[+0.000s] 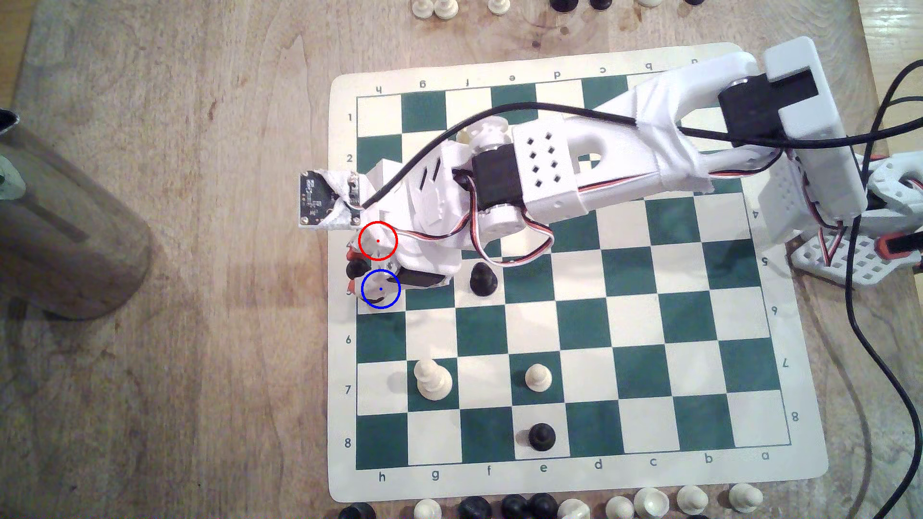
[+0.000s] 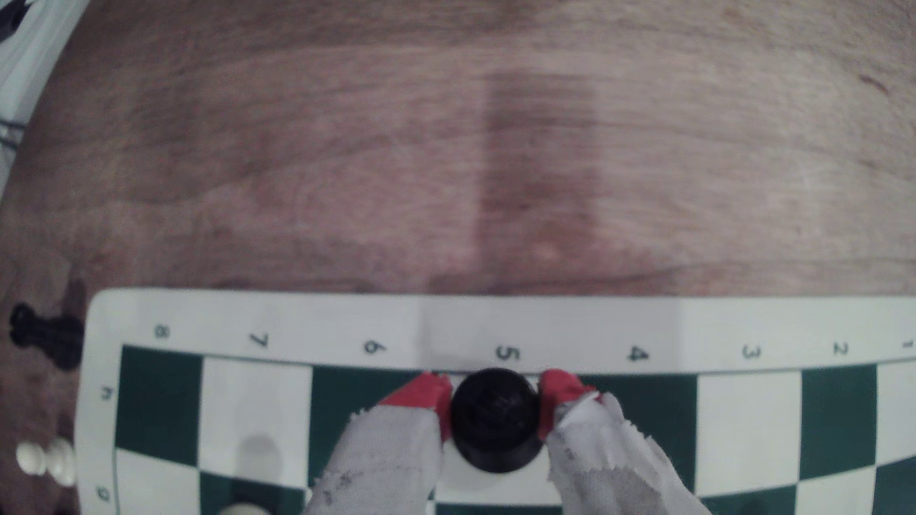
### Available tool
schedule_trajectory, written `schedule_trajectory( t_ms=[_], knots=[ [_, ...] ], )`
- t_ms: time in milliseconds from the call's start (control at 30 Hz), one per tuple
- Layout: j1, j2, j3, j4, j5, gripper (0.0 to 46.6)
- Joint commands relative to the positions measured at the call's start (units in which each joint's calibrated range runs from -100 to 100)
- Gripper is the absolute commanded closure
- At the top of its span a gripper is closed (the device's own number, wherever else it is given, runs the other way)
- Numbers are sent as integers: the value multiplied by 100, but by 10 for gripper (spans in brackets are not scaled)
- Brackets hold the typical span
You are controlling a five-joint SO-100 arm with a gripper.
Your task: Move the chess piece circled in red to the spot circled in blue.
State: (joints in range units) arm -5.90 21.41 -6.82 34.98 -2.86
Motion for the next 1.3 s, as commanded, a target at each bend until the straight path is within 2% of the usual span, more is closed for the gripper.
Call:
schedule_trajectory(
  t_ms=[0,700,733,867,900,933,1000,1267],
  knots=[
    [-47,-197,-143,24,15,464],
    [-8,-19,-97,81,24,464],
    [-8,-10,-97,114,29,427],
    [-1,-10,-97,278,68,342],
    [-1,-19,-97,400,73,256],
    [-1,-44,-97,474,73,207],
    [-1,-112,-70,589,63,145],
    [7,-749,220,1006,73,111]
  ],
)
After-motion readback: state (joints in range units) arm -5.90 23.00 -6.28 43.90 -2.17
